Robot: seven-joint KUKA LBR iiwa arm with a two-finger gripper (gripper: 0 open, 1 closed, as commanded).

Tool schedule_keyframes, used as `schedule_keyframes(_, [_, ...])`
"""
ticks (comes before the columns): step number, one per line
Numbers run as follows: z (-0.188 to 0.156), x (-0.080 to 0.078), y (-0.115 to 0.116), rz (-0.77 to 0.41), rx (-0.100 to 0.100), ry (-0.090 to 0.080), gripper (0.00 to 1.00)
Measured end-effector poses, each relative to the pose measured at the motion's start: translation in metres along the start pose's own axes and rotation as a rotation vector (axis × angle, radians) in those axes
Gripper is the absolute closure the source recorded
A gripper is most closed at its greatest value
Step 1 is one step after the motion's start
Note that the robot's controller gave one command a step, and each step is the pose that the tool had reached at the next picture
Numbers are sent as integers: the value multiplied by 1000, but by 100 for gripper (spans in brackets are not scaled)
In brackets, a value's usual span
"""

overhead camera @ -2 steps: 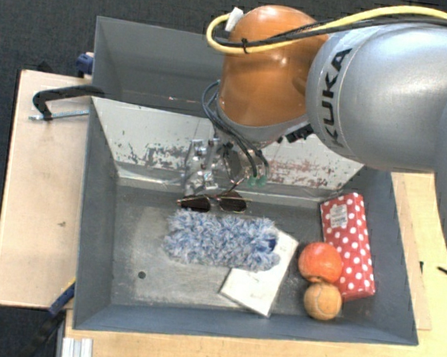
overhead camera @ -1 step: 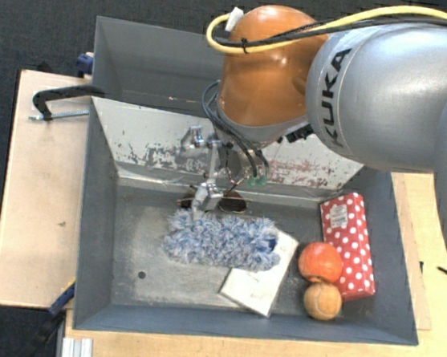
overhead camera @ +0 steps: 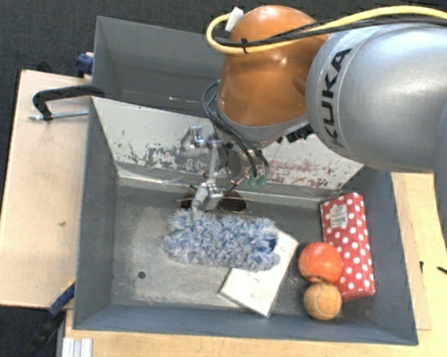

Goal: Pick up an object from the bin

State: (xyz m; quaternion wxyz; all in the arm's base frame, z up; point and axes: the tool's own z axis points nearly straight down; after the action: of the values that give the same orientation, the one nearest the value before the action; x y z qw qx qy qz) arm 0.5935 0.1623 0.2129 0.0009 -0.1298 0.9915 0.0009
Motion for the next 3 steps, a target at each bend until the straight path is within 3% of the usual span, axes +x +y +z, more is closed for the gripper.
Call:
schedule_keyframes(1, [1,8,40,-73,1,0,0])
schedule_keyframes(2, [105,2,-29,-266,0,-1,100])
schedule_keyframes(3, [105,2,-29,-266,0,-2,0])
